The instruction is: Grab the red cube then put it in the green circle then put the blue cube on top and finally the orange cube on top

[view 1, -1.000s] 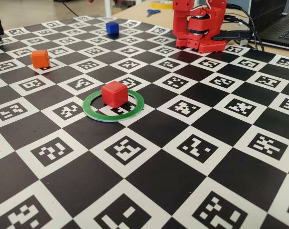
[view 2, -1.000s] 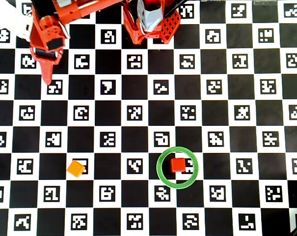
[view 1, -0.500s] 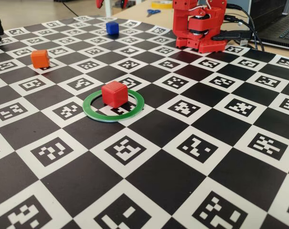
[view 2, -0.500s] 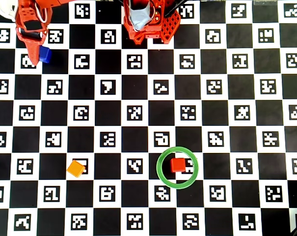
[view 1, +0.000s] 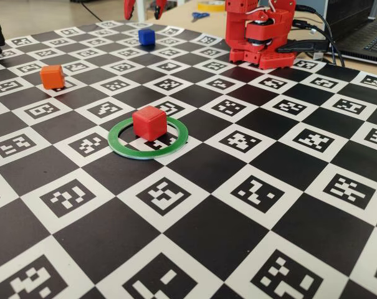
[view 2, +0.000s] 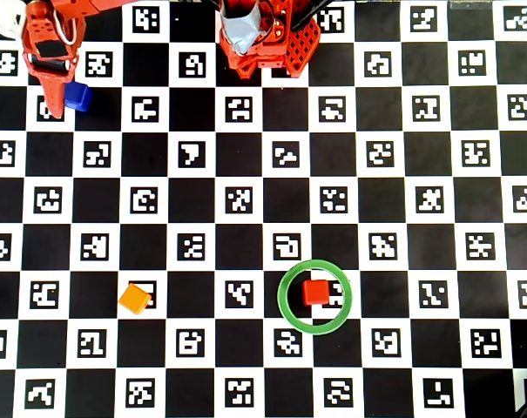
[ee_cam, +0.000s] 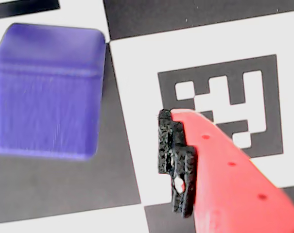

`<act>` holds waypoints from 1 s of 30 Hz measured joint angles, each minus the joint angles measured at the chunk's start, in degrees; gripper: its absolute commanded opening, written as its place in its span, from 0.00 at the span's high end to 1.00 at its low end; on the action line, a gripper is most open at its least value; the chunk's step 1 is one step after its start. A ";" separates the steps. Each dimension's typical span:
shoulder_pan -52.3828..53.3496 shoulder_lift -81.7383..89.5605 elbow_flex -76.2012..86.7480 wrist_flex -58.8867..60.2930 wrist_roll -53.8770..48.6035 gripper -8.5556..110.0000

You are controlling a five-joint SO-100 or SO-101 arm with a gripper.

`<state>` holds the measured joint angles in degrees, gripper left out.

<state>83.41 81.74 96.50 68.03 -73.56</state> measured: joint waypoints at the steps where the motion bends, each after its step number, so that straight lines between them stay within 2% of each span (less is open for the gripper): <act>1: 0.00 -0.35 0.00 -0.35 0.00 0.55; 16: -0.18 -8.35 0.53 -2.90 1.93 0.55; 30: -2.99 -8.79 0.53 -4.48 3.34 0.55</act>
<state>80.42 72.95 97.03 63.54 -70.22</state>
